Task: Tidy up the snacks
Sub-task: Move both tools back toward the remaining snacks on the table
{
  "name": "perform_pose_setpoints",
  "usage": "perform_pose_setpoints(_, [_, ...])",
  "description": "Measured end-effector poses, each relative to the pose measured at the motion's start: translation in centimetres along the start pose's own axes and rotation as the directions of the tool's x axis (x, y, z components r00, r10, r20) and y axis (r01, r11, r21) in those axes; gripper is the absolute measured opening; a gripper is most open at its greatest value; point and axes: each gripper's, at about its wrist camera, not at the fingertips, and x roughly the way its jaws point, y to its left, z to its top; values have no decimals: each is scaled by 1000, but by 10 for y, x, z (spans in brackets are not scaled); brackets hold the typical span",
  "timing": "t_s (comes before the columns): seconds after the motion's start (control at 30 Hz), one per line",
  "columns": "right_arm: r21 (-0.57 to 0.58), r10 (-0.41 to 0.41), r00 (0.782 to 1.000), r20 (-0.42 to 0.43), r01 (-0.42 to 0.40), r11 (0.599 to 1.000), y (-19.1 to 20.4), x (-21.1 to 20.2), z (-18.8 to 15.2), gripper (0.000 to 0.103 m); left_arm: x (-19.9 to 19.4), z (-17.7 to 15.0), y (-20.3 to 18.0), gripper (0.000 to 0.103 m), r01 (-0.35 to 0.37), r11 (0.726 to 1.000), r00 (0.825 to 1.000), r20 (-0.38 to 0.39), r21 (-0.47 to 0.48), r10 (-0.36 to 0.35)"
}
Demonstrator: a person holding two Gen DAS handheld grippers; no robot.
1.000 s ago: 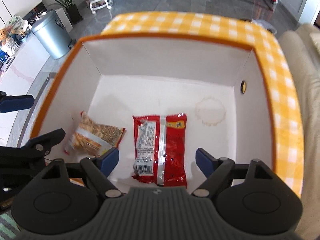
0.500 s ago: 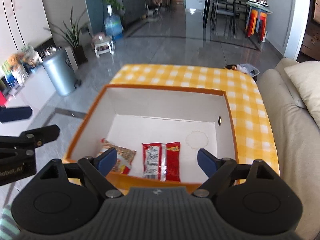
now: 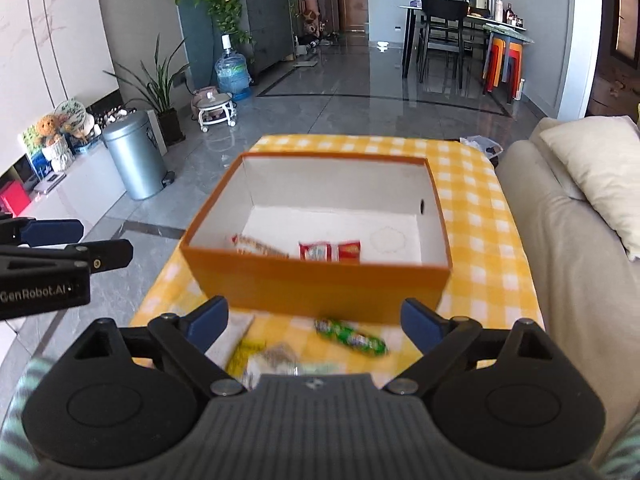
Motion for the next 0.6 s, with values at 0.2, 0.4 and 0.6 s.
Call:
perform_pose_setpoints(0.2, [-10, -3, 1000, -9, 3, 1000, 1, -18, -37, 90, -11, -34, -4, 74, 5, 999, 999, -35, -32, -6])
perform_pose_setpoints(0.4, [9, -28, 1000, -3, 28, 1000, -2, -29, -66, 89, -12, -65, -11, 70, 39, 997, 996, -79, -69, -44])
perform_pose_setpoints(0.6, [15, -39, 997, -62, 40, 999, -4, -23, -85, 89, -3, -87, -17, 64, 48, 994, 987, -150, -99, -63])
